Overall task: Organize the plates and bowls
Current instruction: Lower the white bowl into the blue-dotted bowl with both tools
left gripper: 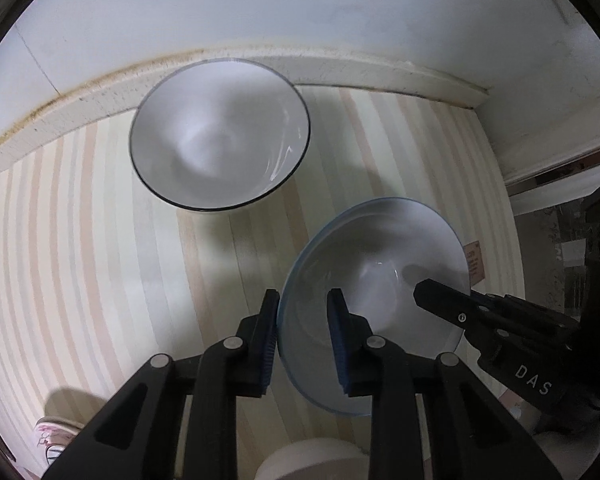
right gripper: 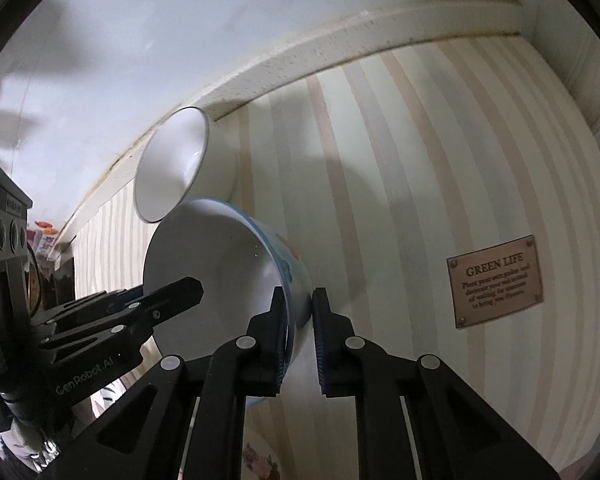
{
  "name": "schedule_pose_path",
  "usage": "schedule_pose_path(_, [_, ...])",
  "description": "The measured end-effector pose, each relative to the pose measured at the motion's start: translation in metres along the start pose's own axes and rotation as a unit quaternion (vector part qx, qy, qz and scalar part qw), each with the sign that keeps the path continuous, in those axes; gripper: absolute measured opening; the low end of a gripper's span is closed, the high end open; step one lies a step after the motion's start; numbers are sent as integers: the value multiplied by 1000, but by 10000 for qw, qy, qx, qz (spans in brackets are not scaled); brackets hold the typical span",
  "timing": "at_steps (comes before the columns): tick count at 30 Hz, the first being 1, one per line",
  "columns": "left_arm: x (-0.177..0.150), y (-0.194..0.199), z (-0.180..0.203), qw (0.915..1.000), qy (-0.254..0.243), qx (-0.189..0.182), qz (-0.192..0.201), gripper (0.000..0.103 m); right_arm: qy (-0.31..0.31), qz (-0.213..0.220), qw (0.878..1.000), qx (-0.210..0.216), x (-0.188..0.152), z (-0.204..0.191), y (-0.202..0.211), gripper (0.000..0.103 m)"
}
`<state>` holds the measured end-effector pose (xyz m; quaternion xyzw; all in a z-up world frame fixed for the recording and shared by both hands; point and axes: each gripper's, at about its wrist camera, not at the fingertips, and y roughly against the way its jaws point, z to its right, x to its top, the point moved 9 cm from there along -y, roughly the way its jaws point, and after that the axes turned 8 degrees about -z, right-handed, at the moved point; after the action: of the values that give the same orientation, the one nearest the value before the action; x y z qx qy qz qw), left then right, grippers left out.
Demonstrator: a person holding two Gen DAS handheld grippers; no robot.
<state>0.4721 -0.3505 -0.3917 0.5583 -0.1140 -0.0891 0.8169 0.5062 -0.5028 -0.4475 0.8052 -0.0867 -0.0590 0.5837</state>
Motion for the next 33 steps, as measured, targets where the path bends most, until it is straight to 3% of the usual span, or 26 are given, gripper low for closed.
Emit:
schedule_pose_path(10, [-36, 64, 3, 9987, -180, 95, 461, 22, 288, 280, 9992, 76, -38, -41, 52, 14])
schedule_pose_path(17, [-83, 89, -2, 9987, -241, 103, 435, 22, 384, 278, 9988, 134, -89, -63, 70, 14])
schedule_pose_path(25, [-133, 77, -11, 9998, -167, 49, -92, 22, 314, 8, 9995, 84, -149, -69, 55, 14])
schedule_pose_path(33, [-156, 44, -11, 9982, -265, 90, -523, 22, 117, -278, 9995, -18, -174, -49, 25, 14])
